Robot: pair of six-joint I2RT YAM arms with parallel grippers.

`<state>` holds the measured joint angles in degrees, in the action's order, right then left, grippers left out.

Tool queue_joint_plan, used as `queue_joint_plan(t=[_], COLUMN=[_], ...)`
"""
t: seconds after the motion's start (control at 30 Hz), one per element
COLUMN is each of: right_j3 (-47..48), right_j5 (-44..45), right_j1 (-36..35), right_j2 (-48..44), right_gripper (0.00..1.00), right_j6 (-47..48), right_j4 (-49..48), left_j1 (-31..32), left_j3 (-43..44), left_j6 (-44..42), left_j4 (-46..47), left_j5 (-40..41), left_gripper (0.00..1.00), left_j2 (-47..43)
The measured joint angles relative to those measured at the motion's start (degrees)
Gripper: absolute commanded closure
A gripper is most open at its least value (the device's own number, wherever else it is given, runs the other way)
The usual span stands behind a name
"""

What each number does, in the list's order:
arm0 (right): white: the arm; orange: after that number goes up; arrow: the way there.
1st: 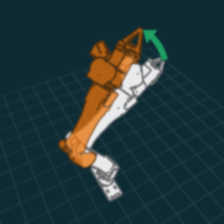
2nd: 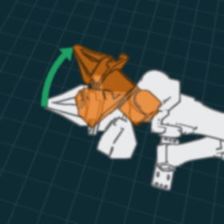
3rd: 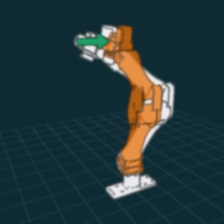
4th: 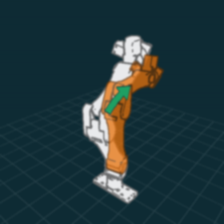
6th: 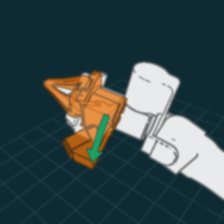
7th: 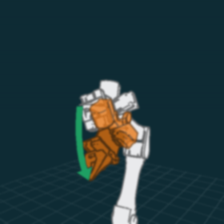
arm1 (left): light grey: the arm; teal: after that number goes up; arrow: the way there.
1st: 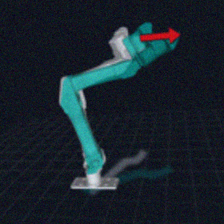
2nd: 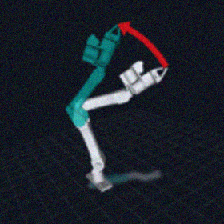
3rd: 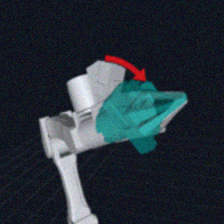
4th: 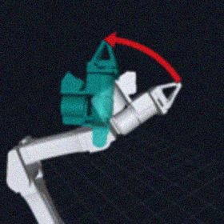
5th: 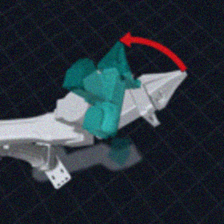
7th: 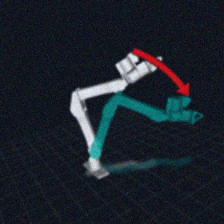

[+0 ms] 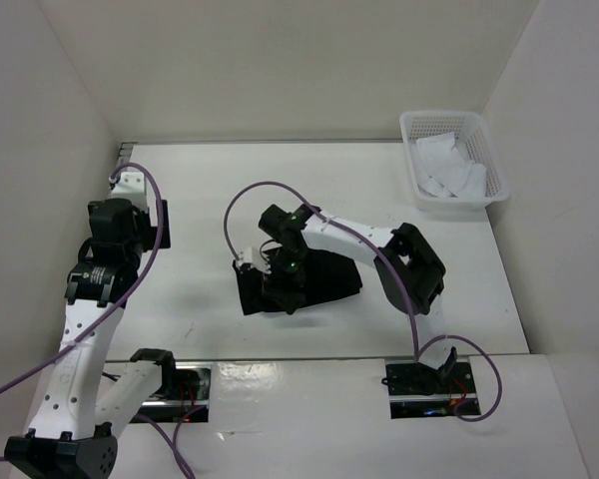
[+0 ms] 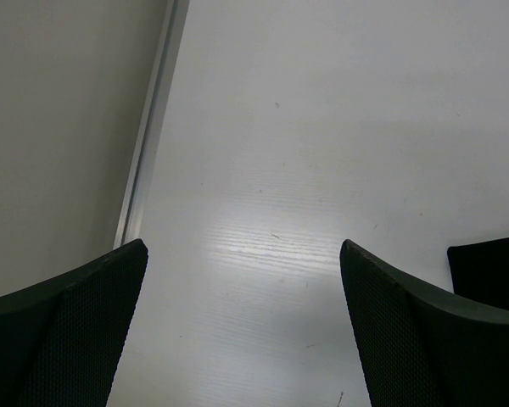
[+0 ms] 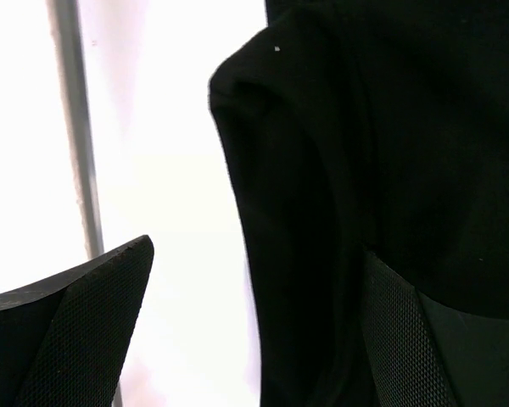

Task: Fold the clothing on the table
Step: Fold the skirt

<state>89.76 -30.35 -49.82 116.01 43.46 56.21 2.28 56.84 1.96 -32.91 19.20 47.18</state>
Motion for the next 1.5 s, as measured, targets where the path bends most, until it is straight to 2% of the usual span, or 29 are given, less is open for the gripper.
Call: queue_joint_plan(t=[0.6, 1.13, 1.27, 1.5], right_j3=[3.78, 5.86, 5.68, 3.69], right_j5=[-4.15, -4.94, -2.34, 7.91], right_j1=[-2.08, -4.24, -4.31, -4.33], right_j2=[6.67, 8.28, 3.23, -15.28], right_gripper=[0.01, 0.01, 0.01, 0.01], right_j6=[6.27, 7.02, 1.92, -14.49], right_j4=[10.54, 14.08, 11.82, -2.12], left_j1=[-0.02, 0.0, 0.0, 0.0], left_j3=[0.0, -0.72, -0.72, -0.72], left_j6=[-0.02, -0.02, -0.02, -0.02], left_j4=[0.02, 0.13, 0.13, 0.13], left_j5=[-0.63, -1.07, -1.07, -1.01], left_gripper=[0.0, 0.0, 0.0, 0.0], left_j2=[0.26, 0.26, 0.26, 0.26])
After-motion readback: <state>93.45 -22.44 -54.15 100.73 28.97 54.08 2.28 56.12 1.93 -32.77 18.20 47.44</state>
